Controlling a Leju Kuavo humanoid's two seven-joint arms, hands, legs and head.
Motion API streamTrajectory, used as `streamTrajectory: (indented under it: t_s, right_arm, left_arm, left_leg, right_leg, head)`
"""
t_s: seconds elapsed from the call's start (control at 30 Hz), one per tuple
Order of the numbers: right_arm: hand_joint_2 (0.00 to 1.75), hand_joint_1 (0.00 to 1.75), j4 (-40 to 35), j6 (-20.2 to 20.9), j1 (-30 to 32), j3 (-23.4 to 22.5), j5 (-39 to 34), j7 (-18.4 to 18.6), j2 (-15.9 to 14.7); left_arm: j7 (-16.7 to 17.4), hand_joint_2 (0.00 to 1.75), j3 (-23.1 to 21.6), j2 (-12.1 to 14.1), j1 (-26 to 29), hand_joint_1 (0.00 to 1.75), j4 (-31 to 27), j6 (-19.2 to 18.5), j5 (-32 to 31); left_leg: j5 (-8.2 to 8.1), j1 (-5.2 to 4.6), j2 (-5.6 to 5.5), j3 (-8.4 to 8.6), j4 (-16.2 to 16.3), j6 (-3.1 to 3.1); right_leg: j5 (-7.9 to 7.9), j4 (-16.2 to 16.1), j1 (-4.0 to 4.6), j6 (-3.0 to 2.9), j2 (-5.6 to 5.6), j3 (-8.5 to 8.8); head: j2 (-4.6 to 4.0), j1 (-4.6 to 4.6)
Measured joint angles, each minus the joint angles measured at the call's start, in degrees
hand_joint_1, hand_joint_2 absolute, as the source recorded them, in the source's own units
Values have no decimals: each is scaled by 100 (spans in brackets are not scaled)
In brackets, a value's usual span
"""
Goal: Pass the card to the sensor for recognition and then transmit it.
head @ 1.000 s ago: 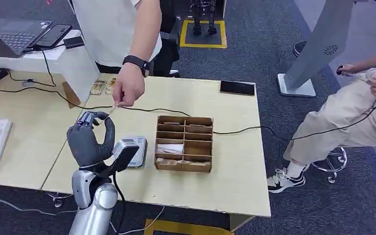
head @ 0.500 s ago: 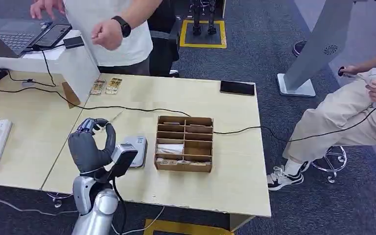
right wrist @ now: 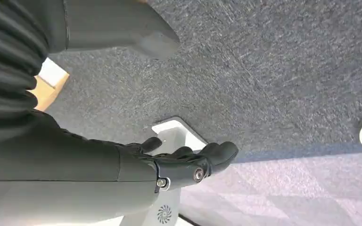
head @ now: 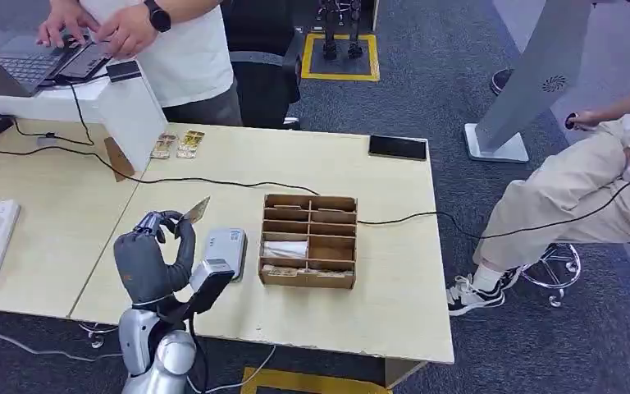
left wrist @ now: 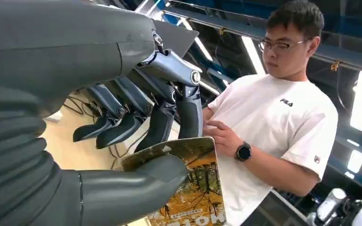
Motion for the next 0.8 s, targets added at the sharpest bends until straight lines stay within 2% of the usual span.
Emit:
streamTrajectory:
  t_s: [0.27, 0.5, 0.67, 0.8]
  right_arm:
    - [175, 0, -402, 120, 50, 0, 11, 15, 216]
    - [175, 0, -579, 135, 63, 0, 52, 15, 282]
    - [175, 0, -579, 142, 62, 0, 87, 9, 280]
    - [175, 0, -566, 138, 61, 0, 105, 11, 280]
  left_arm:
    - [96, 175, -90, 57, 363, 175, -253, 0, -170]
    - [109, 175, -114, 92, 466, 175, -304, 0, -361]
    - [39, 175, 24, 46, 449, 175, -302, 0, -967]
    - [-29, 175, 405, -61, 423, 175, -407, 0, -1534]
  left_leg:
    - [0, 0, 0, -1, 0, 0]
    - [0, 0, 0, 0, 0, 0]
    - [0, 0, 0, -1, 0, 0]
    - [0, 0, 1, 0, 0, 0]
  right_leg:
    - [-1, 0, 0, 1, -1, -1]
    - [0, 0, 0, 1, -1, 0]
    - [0, 0, 0, 1, -1, 0]
    - [-1, 0, 0, 1, 1, -1]
  head:
    - [0, 4]
    - [0, 0]
    - [0, 2]
    - [0, 2]
